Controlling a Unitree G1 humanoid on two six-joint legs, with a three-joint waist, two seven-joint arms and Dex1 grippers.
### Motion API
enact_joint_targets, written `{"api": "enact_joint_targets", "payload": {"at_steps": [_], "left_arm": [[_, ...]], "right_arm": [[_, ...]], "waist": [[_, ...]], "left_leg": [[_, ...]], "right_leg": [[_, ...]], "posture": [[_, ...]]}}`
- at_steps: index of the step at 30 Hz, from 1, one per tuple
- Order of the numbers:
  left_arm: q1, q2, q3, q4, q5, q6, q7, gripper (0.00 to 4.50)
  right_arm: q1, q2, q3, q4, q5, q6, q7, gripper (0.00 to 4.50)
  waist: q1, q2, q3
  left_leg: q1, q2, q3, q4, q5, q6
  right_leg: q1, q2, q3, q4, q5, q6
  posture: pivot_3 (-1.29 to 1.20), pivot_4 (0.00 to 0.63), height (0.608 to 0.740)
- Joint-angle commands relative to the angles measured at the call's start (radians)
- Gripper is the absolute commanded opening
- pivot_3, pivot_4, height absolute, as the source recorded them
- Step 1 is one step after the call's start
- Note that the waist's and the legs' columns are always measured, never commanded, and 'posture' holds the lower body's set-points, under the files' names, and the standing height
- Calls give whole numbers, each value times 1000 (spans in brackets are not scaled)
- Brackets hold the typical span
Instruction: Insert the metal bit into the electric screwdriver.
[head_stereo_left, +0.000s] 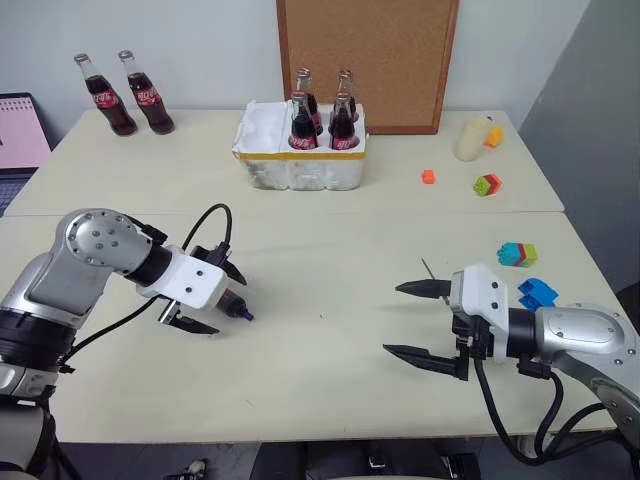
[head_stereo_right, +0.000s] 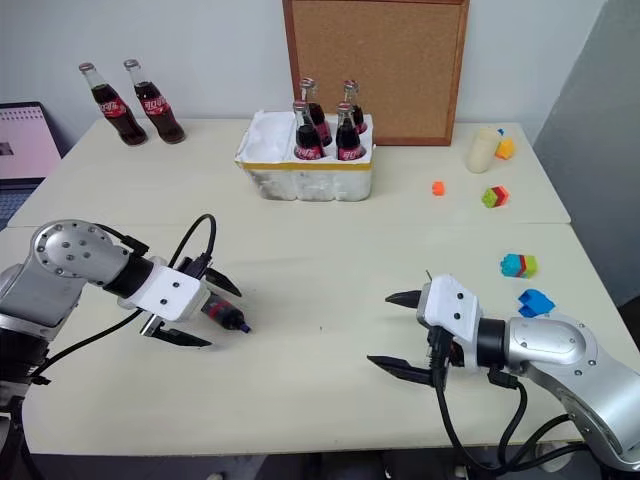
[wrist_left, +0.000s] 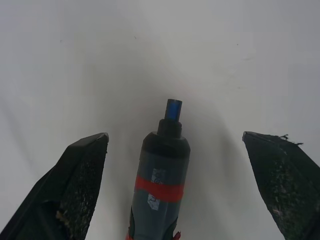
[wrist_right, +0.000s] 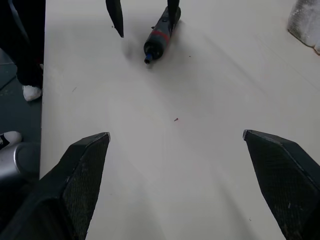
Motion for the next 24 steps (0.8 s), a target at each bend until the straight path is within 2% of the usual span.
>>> {"api": "enact_joint_targets", "payload": {"at_steps": [1,14,24], "left_arm": [[-38,-13,-30,16,39,-51,-7,4500],[-61,-60,-70,94,166,-114,47,4500],[-67,-99,-79,157,199,-153,85,4500]], "right_arm": [[5,-2,-6,-55,20,2,-19,4496],[38,-18,-15,-99,44,12,-50,4496],[36,-17,-31,-103,100,12,-46,4496]], "waist": [[0,0,0],[0,0,0],[0,0,0]], "left_leg": [[0,0,0,0,0,0],[0,0,-1,0,0,0],[0,0,-1,1,0,0]], "right_leg": [[0,0,0,0,0,0],[0,0,-1,1,0,0],[0,0,0,1,0,0]], "posture": [[0,150,740],[0,150,740],[0,150,740]]}}
